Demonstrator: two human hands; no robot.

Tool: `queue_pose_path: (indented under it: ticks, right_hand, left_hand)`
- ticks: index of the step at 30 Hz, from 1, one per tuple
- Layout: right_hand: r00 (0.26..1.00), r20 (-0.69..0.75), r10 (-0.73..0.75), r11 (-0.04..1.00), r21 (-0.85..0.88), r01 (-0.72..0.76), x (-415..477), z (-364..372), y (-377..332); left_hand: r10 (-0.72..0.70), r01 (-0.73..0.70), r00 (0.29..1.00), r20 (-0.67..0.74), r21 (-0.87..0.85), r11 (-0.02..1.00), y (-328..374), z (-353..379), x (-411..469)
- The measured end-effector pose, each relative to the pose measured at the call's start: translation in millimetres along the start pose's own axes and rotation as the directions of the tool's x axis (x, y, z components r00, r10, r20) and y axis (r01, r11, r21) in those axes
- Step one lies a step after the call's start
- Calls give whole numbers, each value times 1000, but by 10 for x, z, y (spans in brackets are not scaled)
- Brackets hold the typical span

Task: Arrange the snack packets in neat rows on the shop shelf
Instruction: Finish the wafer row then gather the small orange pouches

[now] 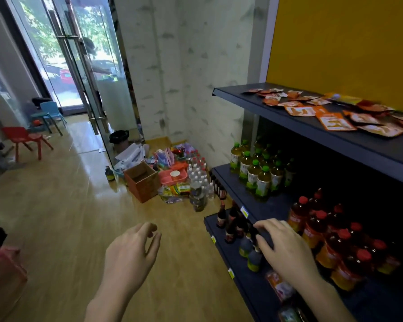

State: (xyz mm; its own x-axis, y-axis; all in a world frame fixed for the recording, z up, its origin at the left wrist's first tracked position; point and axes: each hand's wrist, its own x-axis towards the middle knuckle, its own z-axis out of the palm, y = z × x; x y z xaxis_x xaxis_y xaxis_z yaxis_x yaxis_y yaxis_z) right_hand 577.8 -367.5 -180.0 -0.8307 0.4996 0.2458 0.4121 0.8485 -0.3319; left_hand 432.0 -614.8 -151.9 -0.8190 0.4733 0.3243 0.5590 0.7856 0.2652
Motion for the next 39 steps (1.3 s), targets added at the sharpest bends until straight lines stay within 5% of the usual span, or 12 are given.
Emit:
queue_pose_path:
  ticks: [10, 17, 29, 39]
  right_hand:
    - [976, -63, 209, 976, -56, -212, 1136, 361, 11]
    - [843, -278, 461, 854, -120, -507, 1894, 222, -79]
    - [620, -559, 551, 695, -104, -711, 2559, -662, 110]
    - [522, -665, 535, 592, -146, -793, 2978, -1536, 1127]
  left_hand:
    - [73, -73, 990, 122, -9, 997, -471, 671, 1692]
    - [342, -330, 932, 121, -108, 938, -319, 886, 3297]
    - [776, -736, 626, -74, -384, 557, 1032, 1117, 4766]
    - [841, -823, 458, -289, -495, 278, 2882, 1181, 5309]
